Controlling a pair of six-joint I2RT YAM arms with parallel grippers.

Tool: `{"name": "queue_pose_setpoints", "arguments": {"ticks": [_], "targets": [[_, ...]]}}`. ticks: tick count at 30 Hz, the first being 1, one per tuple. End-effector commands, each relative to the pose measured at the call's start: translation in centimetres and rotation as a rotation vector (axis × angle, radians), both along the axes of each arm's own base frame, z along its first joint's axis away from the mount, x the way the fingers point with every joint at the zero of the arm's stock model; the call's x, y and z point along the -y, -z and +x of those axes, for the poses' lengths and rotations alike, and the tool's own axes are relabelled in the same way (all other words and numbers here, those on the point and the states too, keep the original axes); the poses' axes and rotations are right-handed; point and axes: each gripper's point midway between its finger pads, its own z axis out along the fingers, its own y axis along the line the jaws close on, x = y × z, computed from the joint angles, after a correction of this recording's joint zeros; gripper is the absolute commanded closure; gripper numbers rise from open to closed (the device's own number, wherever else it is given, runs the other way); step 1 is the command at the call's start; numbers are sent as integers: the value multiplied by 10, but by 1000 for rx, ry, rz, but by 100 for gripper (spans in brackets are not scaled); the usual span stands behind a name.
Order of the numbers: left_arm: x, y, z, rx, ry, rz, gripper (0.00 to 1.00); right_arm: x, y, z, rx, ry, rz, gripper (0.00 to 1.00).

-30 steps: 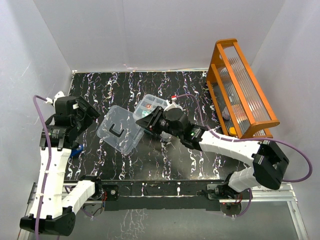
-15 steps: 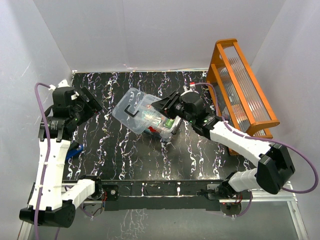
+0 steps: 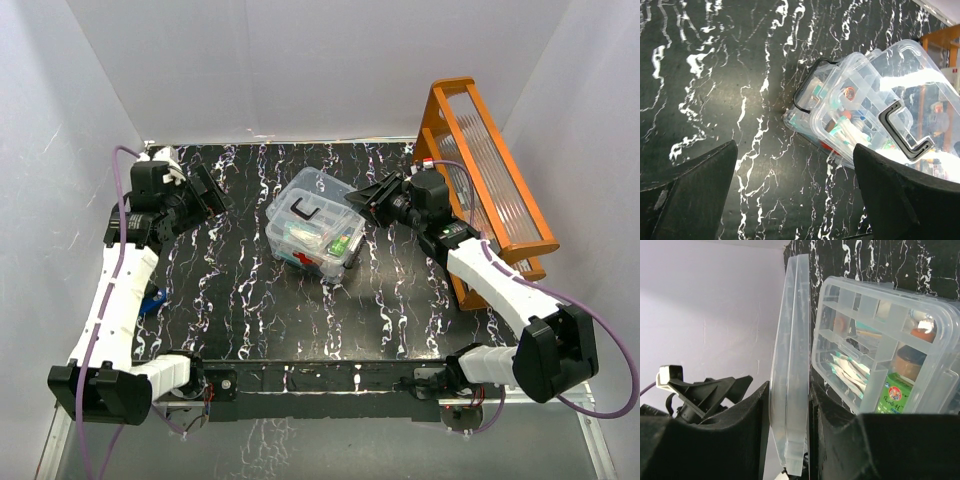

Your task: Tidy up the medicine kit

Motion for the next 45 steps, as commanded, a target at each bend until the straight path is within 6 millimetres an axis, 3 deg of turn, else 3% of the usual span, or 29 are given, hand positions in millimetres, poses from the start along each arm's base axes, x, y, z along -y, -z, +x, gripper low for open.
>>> {"name": "queue_pose_setpoints", "arguments": {"ticks": [1,5,10,16,26,35,45], "targets": [[27,-5,16,98,169,-54,1,-5,-8,-4,36,-92,33,93],[47,6,28,89,265,-129,2,-4,-2,-2,25,-112,42,93],[67,24,37,30,348,-226,12,-4,2,2,19,-116,51,93],[82,52,47,-47,400,-311,19,8,18,10,4,-83,14,90],[96,79,60,-126,444,-380,21,16,48,15,-39,-89,-63,83],[102,84,67,-140,456,-413,21,20,58,10,-49,-140,-88,82],[110,77,70,-117,483,-468,25,18,63,2,-45,-211,-113,78]]}}
